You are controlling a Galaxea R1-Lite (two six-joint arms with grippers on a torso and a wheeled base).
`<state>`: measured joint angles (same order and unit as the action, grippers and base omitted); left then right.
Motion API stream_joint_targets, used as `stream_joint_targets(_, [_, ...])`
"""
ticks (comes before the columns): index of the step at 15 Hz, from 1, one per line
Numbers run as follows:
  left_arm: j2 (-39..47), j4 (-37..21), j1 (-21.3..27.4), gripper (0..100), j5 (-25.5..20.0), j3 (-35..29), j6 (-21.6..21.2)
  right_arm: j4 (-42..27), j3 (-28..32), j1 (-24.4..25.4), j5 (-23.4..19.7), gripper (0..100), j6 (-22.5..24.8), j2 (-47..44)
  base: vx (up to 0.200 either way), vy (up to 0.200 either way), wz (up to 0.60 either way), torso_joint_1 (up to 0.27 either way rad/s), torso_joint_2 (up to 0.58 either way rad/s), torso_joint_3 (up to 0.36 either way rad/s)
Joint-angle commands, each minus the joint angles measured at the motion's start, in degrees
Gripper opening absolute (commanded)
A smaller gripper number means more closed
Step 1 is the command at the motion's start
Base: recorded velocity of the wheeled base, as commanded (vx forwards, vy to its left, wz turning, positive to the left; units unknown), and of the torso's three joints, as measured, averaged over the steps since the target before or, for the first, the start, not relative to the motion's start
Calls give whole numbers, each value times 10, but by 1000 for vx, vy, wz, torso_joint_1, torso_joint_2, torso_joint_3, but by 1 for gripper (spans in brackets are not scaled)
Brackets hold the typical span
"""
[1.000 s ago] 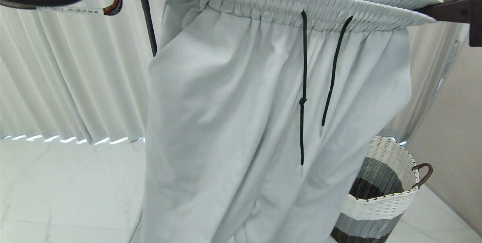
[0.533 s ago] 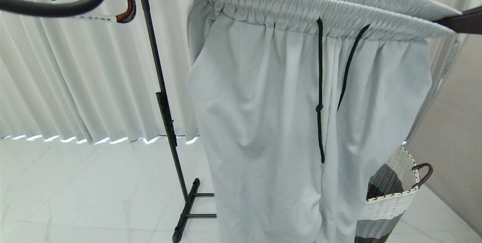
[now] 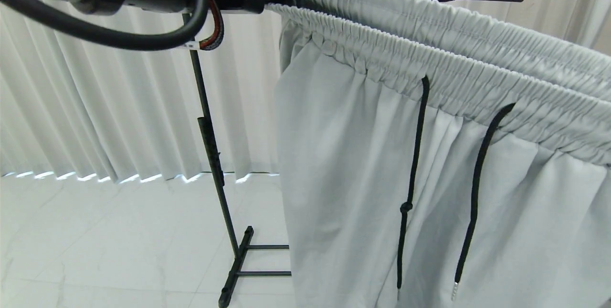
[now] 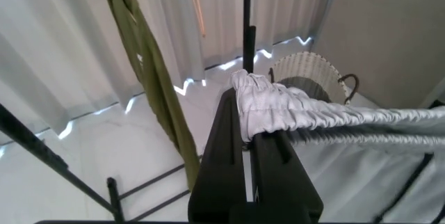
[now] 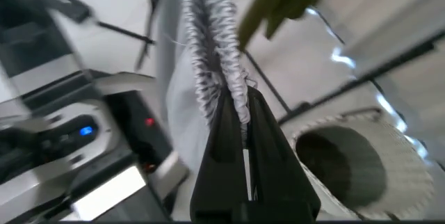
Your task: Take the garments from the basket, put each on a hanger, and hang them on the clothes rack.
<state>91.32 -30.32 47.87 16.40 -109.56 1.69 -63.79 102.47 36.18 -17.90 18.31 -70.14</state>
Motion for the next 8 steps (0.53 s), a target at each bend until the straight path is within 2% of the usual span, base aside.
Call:
stream_joint_targets(1, [11,0,4,0,0,-1,8,0,1,28,-6,0,-5,5,0,0,0,0,0,0])
stream_joint_targets(5, [6,-5,5,0,1,1,17,-3,0,35,-1,0,-13,9,0,0,0,0,0,0])
stream_joint_targets(6, [-3,-56,4,0,1,-4,36,-1,-1,30,34,0,-13,6,0,0,0,0,0,0])
stream_joint_targets(8, [-37,-151,5,0,0,-4,76,13,-2,23,132,0,-13,-11,0,0,0,0,0,0])
